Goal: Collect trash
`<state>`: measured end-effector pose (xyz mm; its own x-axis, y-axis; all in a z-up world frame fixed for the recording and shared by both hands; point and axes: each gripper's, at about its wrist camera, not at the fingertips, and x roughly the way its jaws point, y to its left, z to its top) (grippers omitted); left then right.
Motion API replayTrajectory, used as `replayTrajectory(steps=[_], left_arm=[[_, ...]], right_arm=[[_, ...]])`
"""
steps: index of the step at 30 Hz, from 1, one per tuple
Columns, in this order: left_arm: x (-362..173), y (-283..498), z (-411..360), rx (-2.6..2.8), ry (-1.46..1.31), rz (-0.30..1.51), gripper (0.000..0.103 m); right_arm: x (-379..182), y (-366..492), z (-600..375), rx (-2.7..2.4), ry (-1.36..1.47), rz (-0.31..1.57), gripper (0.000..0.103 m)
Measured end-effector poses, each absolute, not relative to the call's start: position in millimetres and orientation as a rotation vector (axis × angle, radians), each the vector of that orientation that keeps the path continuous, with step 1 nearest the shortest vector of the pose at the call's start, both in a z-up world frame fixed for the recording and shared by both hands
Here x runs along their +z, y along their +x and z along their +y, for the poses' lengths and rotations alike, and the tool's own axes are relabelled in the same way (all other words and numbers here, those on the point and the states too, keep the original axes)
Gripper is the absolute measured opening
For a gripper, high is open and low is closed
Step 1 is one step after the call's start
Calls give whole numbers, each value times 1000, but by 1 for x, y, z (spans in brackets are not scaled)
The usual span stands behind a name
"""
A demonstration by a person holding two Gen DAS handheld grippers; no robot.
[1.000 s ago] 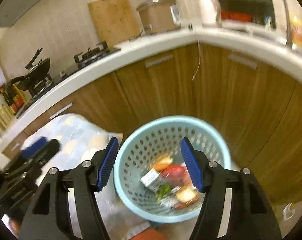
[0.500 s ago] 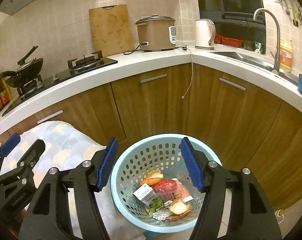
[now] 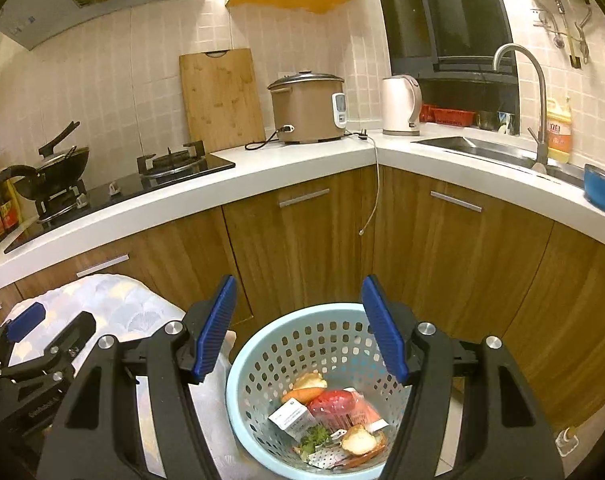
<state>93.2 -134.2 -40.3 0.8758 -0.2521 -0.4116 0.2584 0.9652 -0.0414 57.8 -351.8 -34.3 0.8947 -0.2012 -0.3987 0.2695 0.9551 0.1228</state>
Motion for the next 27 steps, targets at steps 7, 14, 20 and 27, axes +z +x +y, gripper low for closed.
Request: replayTrajectory(steps=[7, 14, 20, 27], left_arm=[[-37, 90, -127, -246, -18, 390, 94], [-34, 87, -124, -258, -35, 363, 94], [-34, 88, -121, -300, -63, 379, 94], [-34, 88, -122, -302, -50, 377, 94]], right_arm=[[-33, 54, -351, -251, 162, 366, 61], [-35, 55, -346, -249, 134, 355, 61], [-36, 56, -343, -245, 124, 356, 61], [-37, 58, -342, -233, 124, 360, 61]])
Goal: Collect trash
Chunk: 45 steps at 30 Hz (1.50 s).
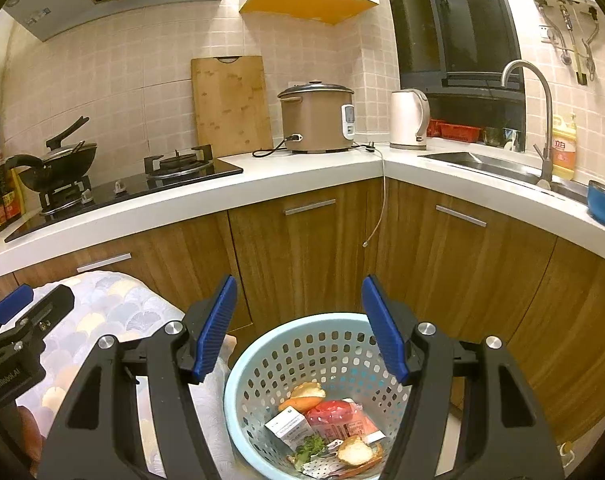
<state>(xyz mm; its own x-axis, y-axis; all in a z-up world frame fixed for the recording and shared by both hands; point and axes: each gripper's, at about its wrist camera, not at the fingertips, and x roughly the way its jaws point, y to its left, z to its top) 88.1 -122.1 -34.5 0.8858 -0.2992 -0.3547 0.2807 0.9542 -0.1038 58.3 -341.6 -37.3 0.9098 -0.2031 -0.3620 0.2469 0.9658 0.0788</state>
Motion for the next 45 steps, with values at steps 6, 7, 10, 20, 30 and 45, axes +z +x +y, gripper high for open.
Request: replayTrajectory(steps=[6, 7, 10, 20, 30, 45], left_arm=[[-34, 88, -123, -299, -48, 377, 95], [-34, 88, -123, -298, -49, 377, 95], [-35, 89, -121, -297, -53, 381, 96], [-35, 89, -121, -297, -58, 382, 96], [-34, 88, -119, -295, -57, 378, 96], [-33, 88, -117, -287, -64, 379, 96]], right_arm=[[-38, 59, -343, -231, 131, 363, 61], [-38, 60, -343, -234, 132, 364, 61], [-39, 60, -343, -237, 130, 367, 61], [-39, 61, -343, -236, 139, 364, 61], [-40, 59, -343, -229, 146, 360, 61], [-38, 59, -342, -224, 151, 361, 61]])
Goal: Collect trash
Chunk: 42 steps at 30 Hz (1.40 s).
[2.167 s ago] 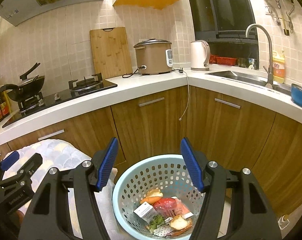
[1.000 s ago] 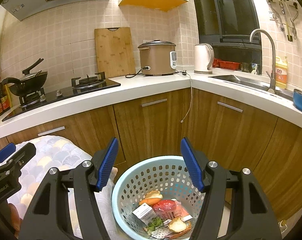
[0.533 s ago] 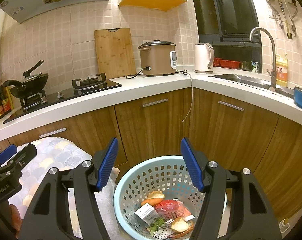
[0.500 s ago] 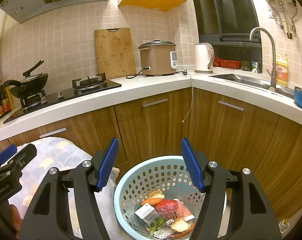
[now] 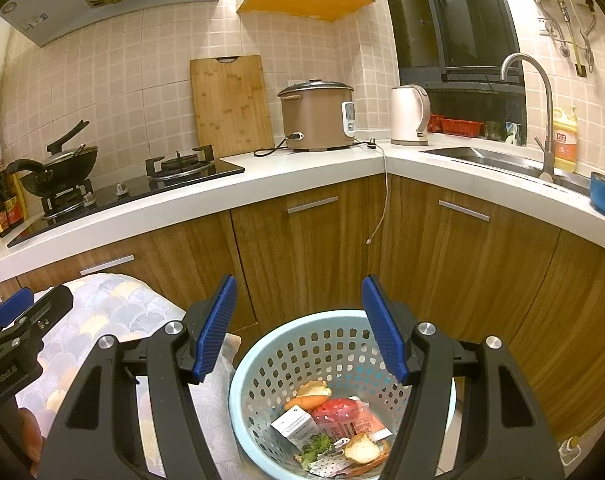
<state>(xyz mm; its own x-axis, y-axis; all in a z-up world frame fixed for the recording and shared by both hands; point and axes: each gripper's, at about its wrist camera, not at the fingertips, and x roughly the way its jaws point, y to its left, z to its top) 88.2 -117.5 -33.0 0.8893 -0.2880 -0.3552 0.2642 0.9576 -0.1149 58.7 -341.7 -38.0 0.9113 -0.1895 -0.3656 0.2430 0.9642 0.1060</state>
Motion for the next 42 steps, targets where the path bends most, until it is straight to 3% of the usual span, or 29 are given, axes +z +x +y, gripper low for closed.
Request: replayTrajectory(steps=[42], left_arm=[[-30, 82, -122, -280, -49, 363, 95]], right_arm=[[-44, 68, -337, -178, 158, 387, 61]])
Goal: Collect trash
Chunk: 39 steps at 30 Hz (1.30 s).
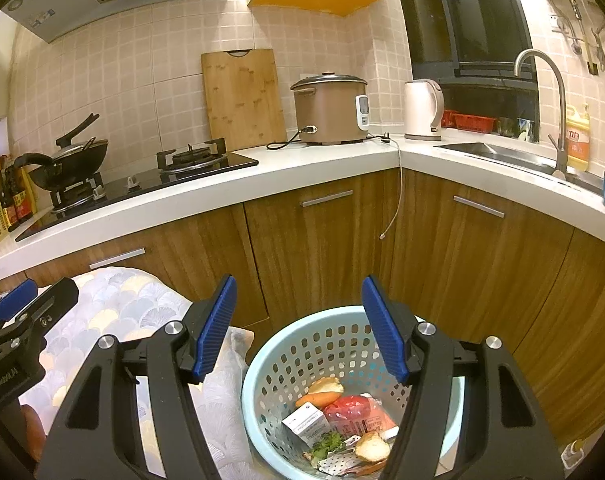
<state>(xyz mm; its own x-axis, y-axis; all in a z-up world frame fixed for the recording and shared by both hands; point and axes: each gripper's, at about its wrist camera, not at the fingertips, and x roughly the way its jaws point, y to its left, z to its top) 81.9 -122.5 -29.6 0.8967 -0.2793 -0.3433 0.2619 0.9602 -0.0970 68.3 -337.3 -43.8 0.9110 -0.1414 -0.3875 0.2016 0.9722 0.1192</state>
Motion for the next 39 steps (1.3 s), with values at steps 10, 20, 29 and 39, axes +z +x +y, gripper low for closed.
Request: replayTrajectory(steps=[10, 20, 29, 39], left_arm=[[-30, 81, -123, -281, -47, 362, 95], [-30, 81, -123, -279, -47, 362, 95], [-31, 81, -124, -277, -43, 363, 95], [-32, 81, -123, -275, -34, 364, 95]], right_arm=[[-45, 66, -336, -185, 160, 382, 61], [-47, 66, -340, -200, 173, 386, 61], [-47, 67, -339, -199, 173, 388, 61], [-49, 69, -340, -194, 179, 391, 61]])
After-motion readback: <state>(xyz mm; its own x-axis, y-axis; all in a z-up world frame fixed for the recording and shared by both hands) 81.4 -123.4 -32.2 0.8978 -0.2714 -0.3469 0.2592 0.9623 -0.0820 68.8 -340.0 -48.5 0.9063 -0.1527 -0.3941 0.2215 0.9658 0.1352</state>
